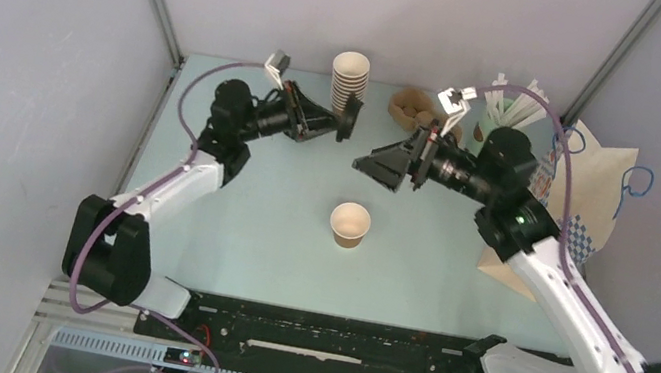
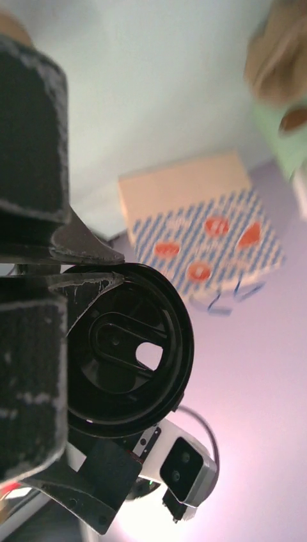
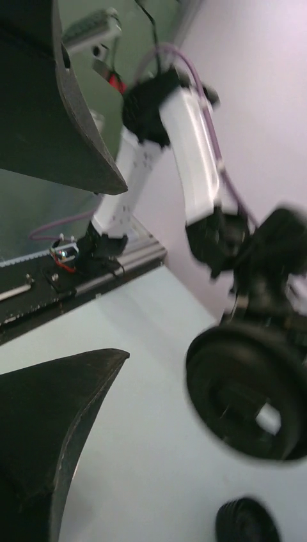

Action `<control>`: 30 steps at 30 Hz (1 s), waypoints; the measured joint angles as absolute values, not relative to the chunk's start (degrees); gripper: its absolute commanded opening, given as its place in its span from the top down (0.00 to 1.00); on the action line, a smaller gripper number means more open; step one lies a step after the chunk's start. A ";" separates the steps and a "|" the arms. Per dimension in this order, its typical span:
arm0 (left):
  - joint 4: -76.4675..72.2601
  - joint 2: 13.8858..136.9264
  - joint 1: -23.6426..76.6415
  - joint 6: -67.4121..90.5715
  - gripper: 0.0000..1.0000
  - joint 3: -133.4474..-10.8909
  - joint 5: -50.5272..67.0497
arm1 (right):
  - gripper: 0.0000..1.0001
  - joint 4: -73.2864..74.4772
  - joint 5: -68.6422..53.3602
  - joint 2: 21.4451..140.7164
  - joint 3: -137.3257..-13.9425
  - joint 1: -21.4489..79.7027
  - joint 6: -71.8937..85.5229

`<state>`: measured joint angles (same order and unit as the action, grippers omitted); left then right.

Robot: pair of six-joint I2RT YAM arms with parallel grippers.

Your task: Pack the takeout coffee

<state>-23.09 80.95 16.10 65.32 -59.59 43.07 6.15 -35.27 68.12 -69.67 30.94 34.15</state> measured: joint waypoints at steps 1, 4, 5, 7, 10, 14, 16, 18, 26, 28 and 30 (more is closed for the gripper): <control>-26.81 80.86 17.34 68.16 0.99 -58.39 43.90 | 0.00 6.07 -35.42 66.06 -69.67 31.68 34.11; -39.75 80.84 21.45 77.41 1.00 -55.35 45.21 | 0.00 6.13 -35.11 61.30 -69.67 33.98 34.15; -44.07 80.84 22.85 80.62 1.00 -54.81 45.32 | 0.00 6.24 -34.46 60.42 -69.58 34.24 34.20; -50.68 80.93 24.84 85.43 1.00 -54.63 45.41 | 0.00 6.92 -32.71 59.55 -69.19 34.63 34.22; -57.32 80.93 26.41 89.60 1.00 -54.63 45.36 | 0.00 9.06 -29.41 59.33 -68.40 34.92 34.22; -60.75 81.06 26.87 92.01 1.00 -54.41 44.93 | 0.00 10.48 -26.33 59.33 -67.77 35.09 34.30; -61.36 81.34 27.09 92.47 1.00 -54.15 44.60 | 0.01 10.26 -25.34 59.33 -67.75 35.22 34.68; -61.67 81.89 27.38 92.62 1.00 -53.69 44.10 | 0.01 9.50 -24.45 59.35 -67.75 35.38 35.27; -61.49 83.50 27.53 92.97 1.00 -53.12 43.59 | 0.04 6.94 -22.37 61.32 -69.21 35.81 36.60; -61.32 83.50 27.53 92.90 1.00 -53.12 43.55 | 0.04 6.70 -21.87 62.54 -70.00 36.03 36.67; -60.62 83.50 27.53 92.51 1.00 -53.12 43.48 | 0.05 6.59 -21.43 63.31 -70.35 36.25 36.73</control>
<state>-60.62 83.50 27.53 92.51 -53.12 43.48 6.59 -21.43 63.31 -70.35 36.25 36.73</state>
